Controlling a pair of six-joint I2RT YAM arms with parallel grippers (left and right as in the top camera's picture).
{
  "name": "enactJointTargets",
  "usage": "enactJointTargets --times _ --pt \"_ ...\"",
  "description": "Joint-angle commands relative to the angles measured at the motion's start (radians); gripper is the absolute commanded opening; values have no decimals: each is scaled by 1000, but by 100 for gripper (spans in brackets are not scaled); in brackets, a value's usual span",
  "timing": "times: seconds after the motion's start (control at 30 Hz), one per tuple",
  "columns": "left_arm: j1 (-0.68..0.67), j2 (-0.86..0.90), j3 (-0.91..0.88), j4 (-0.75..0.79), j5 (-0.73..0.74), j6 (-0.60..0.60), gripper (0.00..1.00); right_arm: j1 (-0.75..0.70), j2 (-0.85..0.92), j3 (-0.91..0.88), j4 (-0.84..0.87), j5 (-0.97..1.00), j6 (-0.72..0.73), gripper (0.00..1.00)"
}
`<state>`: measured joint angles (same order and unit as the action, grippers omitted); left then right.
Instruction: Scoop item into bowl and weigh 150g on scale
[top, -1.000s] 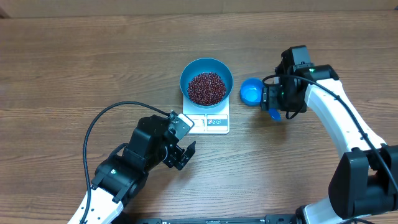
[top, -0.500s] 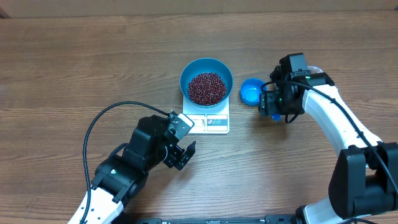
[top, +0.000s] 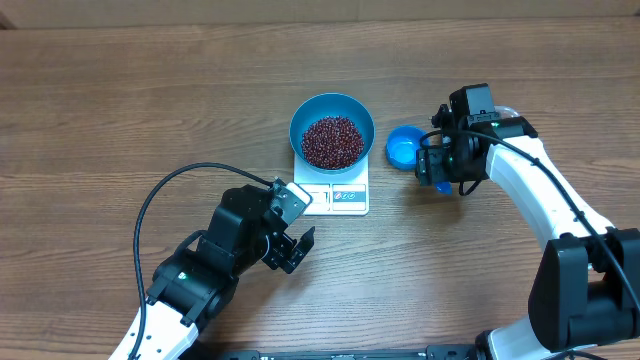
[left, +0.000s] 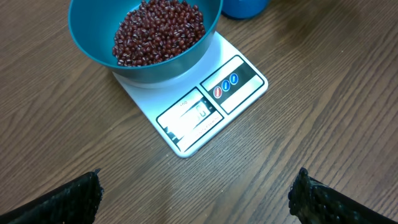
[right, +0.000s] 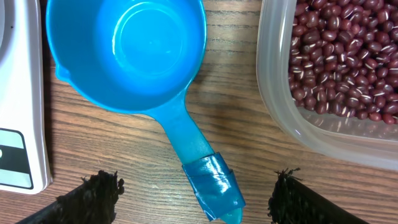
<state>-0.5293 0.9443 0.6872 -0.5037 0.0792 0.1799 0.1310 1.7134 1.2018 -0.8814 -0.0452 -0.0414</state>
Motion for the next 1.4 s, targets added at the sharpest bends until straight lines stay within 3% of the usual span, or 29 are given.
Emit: enactJointTargets --times 0.0,0.5,0.73,1.37 --pt "5 -2 0 3 18 -1 99 -5 26 -6 6 -9 -20 81" --pt "5 -2 0 3 18 -1 100 -5 73 -6 17 -9 -21 80" --pt "5 -2 0 3 18 -1 100 -5 73 -6 16 -10 -20 68" --pt "5 -2 0 3 18 -1 99 -5 73 -6 3 -10 -43 67"
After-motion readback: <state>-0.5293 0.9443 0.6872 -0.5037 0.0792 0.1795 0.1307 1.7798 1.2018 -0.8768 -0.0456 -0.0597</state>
